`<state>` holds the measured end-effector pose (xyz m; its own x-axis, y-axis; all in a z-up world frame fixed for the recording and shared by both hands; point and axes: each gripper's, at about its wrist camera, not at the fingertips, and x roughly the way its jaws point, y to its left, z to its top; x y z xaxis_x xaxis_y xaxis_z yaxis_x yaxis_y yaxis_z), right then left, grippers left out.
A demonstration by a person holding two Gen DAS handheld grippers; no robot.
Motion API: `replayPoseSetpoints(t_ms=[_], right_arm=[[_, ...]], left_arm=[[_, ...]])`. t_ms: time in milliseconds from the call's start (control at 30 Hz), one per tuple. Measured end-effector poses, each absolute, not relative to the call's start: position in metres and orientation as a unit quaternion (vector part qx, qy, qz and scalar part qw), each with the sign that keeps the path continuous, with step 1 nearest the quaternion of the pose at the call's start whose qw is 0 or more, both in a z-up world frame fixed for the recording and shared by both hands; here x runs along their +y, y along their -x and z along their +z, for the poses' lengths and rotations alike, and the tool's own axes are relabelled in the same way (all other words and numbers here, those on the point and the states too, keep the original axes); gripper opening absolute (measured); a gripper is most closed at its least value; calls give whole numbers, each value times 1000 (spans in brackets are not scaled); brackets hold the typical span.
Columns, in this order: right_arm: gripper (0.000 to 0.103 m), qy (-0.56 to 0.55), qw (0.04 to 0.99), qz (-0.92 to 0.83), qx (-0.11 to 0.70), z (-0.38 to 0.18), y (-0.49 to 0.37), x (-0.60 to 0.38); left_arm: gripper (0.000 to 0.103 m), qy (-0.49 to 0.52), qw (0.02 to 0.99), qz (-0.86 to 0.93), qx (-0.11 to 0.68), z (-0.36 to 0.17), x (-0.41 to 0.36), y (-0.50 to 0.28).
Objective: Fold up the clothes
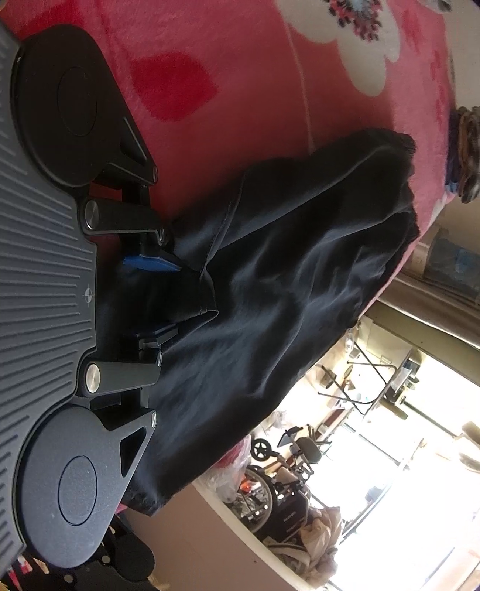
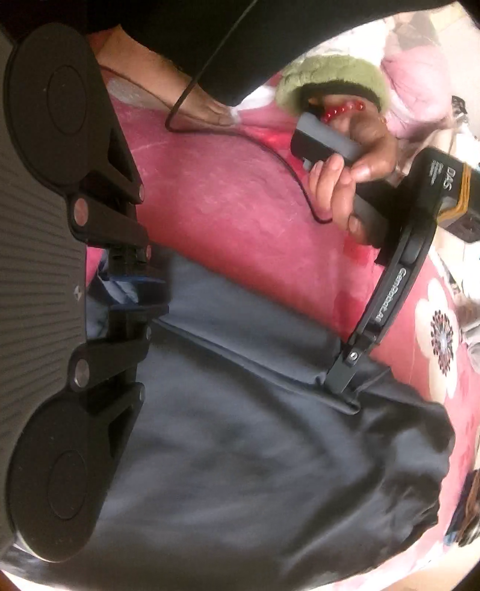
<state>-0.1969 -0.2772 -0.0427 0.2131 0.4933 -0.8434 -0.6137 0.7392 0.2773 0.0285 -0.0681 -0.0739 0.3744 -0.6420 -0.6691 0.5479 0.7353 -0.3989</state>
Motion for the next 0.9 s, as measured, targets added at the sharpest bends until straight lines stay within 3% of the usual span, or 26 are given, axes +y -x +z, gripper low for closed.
replayPoseSetpoints(t_ms=[233, 600, 900], right_arm=[[11, 48, 778, 355, 517, -47, 194, -278], [11, -23, 768, 353, 534, -57, 183, -297], [10, -139, 749, 338, 554, -73, 172, -322]], left_arm=[[30, 1, 863, -366, 347, -38, -46, 11], [31, -299, 723, -588, 204, -58, -86, 115], [32, -379, 655, -625, 191, -82, -96, 127]])
